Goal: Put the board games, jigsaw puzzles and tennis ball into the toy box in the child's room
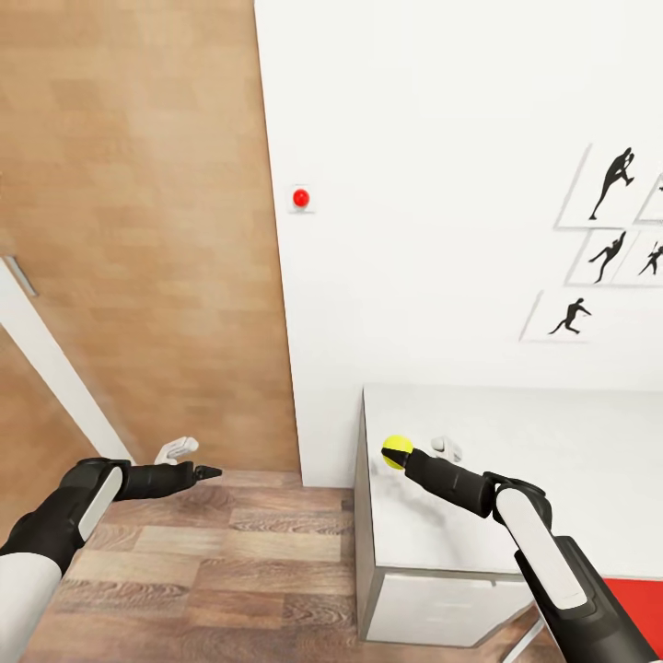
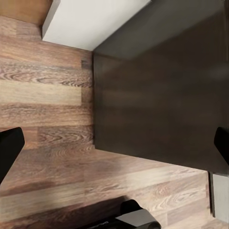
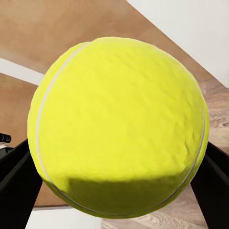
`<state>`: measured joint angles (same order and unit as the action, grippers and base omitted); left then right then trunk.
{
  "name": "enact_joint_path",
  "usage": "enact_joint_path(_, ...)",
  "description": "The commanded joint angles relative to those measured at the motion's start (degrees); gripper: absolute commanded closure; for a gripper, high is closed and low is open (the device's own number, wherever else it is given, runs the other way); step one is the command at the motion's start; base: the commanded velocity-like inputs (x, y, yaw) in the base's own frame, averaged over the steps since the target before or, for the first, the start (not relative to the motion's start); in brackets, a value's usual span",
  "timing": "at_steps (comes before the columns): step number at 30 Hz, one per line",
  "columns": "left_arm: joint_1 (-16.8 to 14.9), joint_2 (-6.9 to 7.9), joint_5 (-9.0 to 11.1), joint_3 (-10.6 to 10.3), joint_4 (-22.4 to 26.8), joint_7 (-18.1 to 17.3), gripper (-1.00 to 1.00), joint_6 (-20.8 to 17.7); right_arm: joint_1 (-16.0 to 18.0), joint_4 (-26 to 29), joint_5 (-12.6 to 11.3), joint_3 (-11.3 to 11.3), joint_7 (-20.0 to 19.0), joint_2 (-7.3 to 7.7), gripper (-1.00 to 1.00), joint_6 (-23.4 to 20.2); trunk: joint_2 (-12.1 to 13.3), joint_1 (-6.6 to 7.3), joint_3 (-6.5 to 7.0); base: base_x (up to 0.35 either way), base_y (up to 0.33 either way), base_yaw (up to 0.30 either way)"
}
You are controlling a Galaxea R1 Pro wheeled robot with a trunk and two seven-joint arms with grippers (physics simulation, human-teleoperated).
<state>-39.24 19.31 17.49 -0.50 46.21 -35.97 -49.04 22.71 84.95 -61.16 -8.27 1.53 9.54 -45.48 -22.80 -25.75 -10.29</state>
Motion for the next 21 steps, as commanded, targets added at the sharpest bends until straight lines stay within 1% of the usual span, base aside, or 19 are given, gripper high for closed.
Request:
enact_joint_path(1,0.0,0.05,0.2,0.0,0.0,-0.1,-1.0,-0.3,0.1,0.0,-0.1,0.0,0.1,0.04,1.0,-0.1,-0.1,-0.03,-0.02,-0.048,0.0,0.0)
enact_joint_path(16,0.0,-0.05,0.3,0.0,0.0,-0.1,-1.0,-0.3,0.1,0.0,-0.2,0.2,0.1,0.12,1.0,-0.1,-0.1,-0.03,1.4,-0.006,0.0,0.0)
enact_joint_path(21,0.0,0.17,0.2,0.1,0.0,-0.1,-1.0,-0.4,0.1,0.0,-0.2,0.0,0.1,0.05,1.0,-0.1,-0.1,-0.03,1.87,-0.027,0.001,0.0)
